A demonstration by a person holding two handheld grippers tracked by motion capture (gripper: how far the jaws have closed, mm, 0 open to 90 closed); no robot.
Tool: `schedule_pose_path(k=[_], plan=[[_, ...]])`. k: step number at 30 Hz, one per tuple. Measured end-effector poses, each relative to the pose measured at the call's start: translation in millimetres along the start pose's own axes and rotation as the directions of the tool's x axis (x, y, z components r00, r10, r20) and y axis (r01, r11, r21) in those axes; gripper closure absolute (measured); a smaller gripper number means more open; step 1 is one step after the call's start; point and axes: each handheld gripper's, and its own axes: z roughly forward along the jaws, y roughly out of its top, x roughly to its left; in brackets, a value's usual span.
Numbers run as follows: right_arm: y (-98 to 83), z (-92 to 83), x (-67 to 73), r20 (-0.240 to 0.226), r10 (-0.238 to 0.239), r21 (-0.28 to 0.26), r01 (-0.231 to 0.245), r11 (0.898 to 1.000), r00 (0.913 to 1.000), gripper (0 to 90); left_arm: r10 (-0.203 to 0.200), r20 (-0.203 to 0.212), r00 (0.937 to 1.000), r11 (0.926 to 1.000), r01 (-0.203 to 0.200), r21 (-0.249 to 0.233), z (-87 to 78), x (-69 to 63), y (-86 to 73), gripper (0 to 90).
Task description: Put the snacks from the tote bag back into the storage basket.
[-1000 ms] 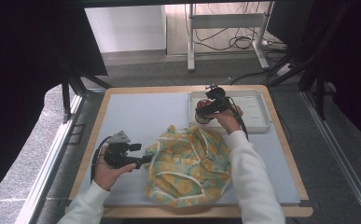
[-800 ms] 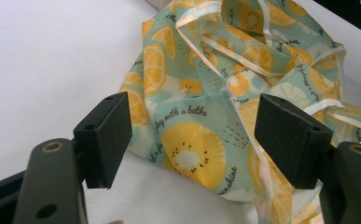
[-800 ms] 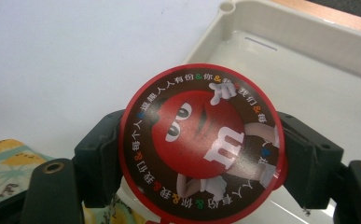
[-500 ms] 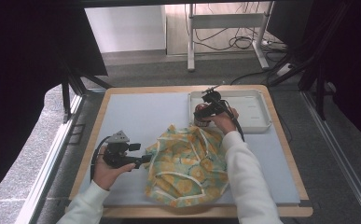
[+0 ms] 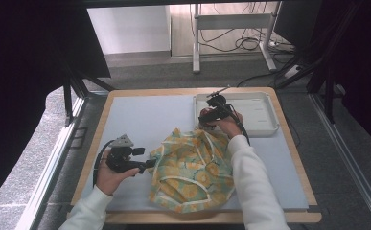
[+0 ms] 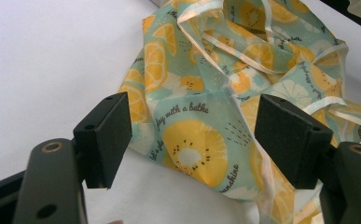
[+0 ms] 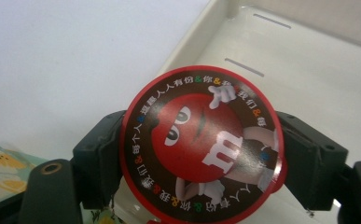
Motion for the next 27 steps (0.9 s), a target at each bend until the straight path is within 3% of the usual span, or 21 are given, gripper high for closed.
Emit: schedule_pose_path(k=[4, 12, 18, 27], plan=[[-0.2, -2.1, -0.8, -0.027, 0.037, -0.027, -0.038, 0.999, 0.9989, 20.2, 0.000, 0.000, 1.0000, 1.0000, 0.000, -0.001, -0.3, 0.3, 0.0, 27.7], [-0.1, -9.4, -2.1, -0.035, 0.067, -0.067, -0.069, 0.995, 0.9971, 16.5, -0.002, 0.000, 1.0000, 1.0000, 0.002, -0.003, -0.2, 0.9, 0.0, 27.7], [-0.4, -25.7, -1.1, -0.035, 0.071, -0.114, -0.075, 0.991, 0.9969, 16.6, 0.000, 0.000, 1.0000, 1.0000, 0.000, -0.004, -1.0, 0.6, -0.2, 27.7], [-5.7, -58.4, 5.8, -0.054, 0.034, -0.182, -0.043, 0.982, 0.9980, 17.9, -0.001, -0.004, 1.0000, 0.9999, 0.001, -0.012, -3.6, 0.9, -0.2, 27.8]])
